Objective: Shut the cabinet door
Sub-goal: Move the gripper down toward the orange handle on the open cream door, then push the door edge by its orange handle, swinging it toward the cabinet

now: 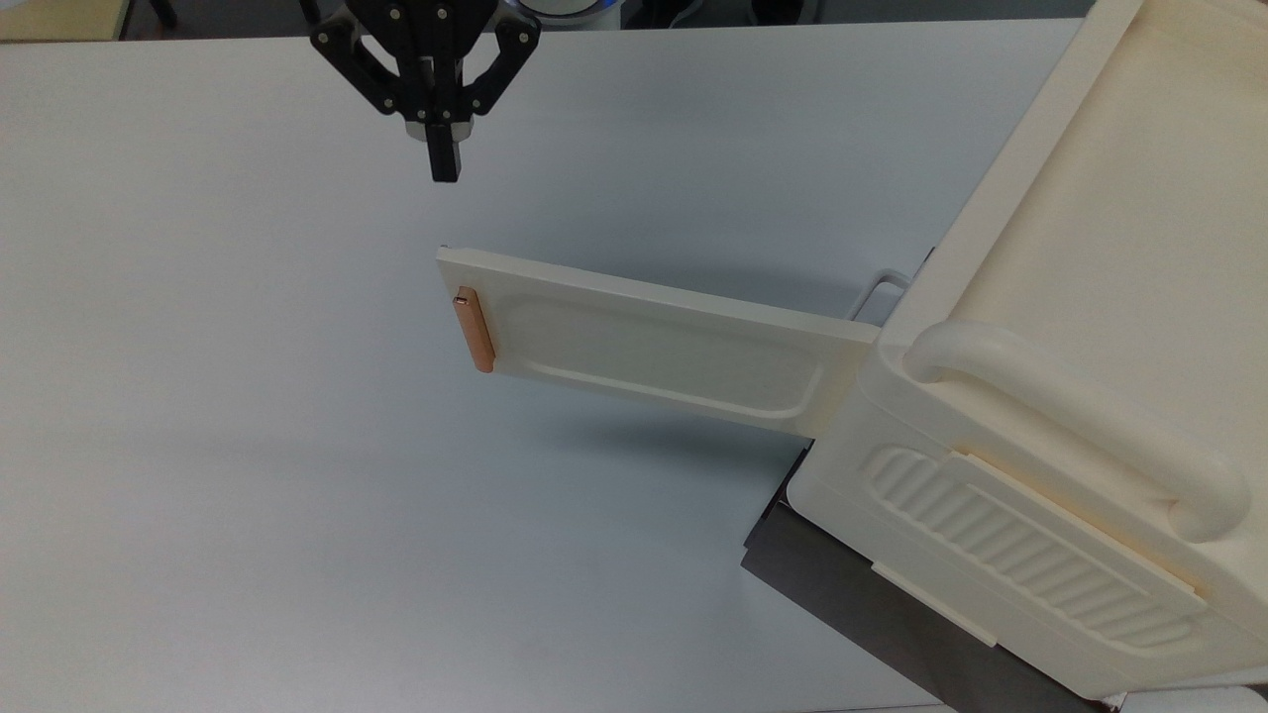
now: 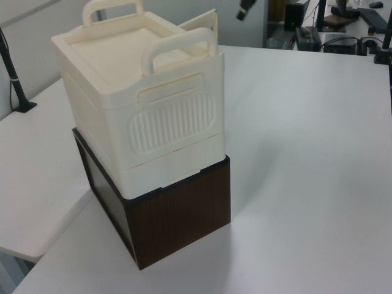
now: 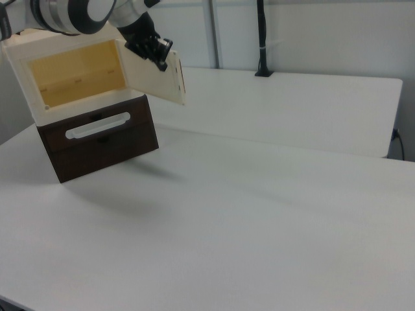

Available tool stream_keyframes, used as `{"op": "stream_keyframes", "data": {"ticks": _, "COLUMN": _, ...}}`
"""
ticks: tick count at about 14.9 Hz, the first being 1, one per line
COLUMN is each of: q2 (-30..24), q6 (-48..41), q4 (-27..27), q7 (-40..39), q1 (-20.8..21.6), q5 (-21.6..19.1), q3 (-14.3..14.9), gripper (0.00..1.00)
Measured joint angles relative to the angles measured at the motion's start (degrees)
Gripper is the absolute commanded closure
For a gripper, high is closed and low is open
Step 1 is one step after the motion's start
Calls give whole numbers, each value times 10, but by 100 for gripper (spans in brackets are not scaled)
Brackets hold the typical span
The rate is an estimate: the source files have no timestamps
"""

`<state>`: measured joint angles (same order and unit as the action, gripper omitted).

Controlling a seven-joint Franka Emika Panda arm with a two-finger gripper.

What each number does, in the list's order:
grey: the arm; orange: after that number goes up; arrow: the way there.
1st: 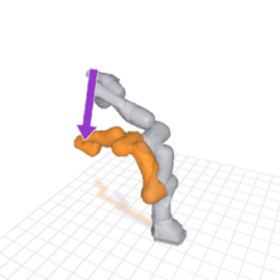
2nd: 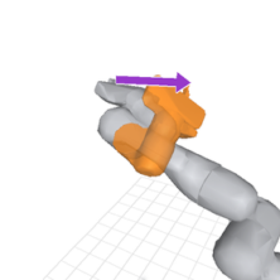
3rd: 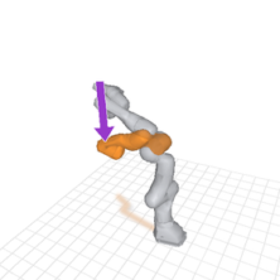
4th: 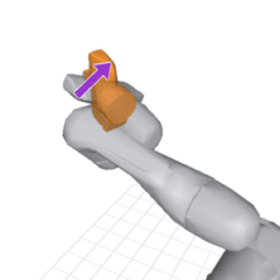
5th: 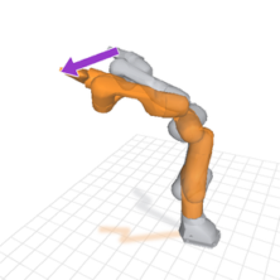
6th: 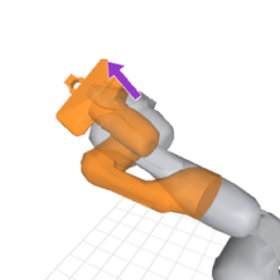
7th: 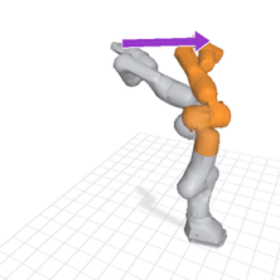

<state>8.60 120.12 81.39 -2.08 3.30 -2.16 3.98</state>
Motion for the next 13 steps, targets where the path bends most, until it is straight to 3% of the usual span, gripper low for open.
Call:
{"op": "stream_keyframes", "data": {"ticks": 9, "q2": 62, "q6": 276, "q4": -11, "q7": 22, "q1": 3, "q5": -3, "q3": -4, "gripper": 100}}
{"op": "stream_keyframes", "data": {"ticks": 13, "q2": 91, "q6": 306, "q4": -13, "q7": 31, "q1": 16, "q5": -3, "q3": -7, "gripper": 100}}
